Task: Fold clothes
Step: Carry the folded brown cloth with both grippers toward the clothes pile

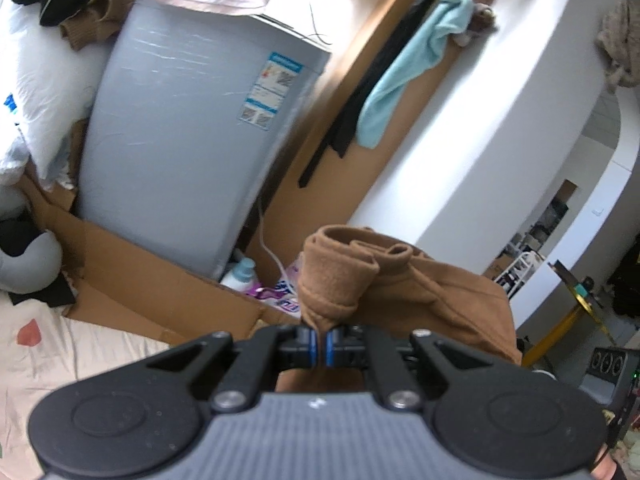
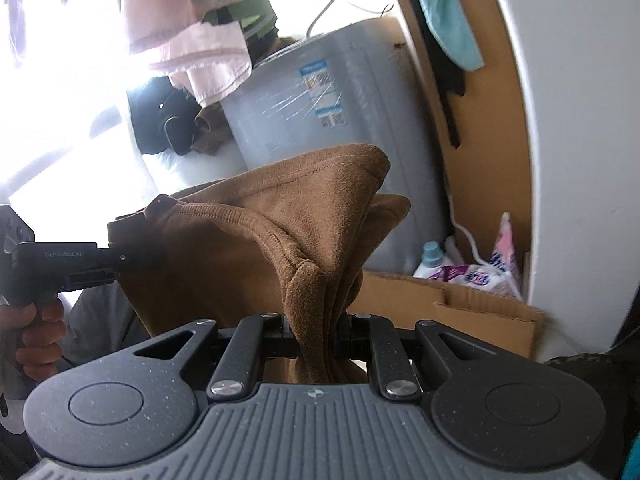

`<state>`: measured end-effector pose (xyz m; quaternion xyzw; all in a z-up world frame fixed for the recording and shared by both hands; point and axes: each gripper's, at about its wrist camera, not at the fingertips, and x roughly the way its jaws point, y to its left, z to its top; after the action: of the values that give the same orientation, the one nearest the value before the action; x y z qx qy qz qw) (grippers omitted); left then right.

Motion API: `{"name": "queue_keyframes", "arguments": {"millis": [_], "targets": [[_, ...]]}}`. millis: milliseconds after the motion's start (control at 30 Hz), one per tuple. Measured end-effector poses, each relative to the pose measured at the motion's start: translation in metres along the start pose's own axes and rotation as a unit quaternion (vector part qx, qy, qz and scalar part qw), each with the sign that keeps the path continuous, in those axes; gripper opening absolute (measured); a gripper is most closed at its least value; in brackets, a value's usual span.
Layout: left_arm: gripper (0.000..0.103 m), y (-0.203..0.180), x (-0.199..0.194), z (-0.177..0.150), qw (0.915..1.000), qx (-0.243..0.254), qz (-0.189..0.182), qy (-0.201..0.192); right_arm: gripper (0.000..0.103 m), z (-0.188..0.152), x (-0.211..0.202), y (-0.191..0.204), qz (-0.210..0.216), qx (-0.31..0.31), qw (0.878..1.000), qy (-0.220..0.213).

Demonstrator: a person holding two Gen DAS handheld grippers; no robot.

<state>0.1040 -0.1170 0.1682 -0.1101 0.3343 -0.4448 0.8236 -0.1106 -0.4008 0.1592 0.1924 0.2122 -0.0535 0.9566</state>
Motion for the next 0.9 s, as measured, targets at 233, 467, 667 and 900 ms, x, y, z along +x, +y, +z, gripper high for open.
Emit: {"name": "queue_keyframes", "arguments": {"millis": [233,467,667,900], "targets": [[0.005,-0.039,-0.001,-0.005,0.9998,0.005,-0.017,0.000,0.013,0.001,-0.044,-0.009,-0.019,-0.007,1.000,-0.017],[0.005,-0.069,0.012,-0.012,0.9984,0.014,-0.054,0.001,0.013,-0.004,-0.084,-0.029,-0.026,0.017,0.999,-0.033],[0.005,-0.078,0.043,-0.027,0.9955,0.028,-0.088,0.022,0.013,-0.021,-0.101,-0.052,-0.054,0.024,0.998,-0.034],[0.005,-0.093,0.082,-0.050,0.9900,0.039,-0.127,0.047,0.013,-0.041,-0.114,-0.081,-0.101,0.036,0.994,-0.031]]}}
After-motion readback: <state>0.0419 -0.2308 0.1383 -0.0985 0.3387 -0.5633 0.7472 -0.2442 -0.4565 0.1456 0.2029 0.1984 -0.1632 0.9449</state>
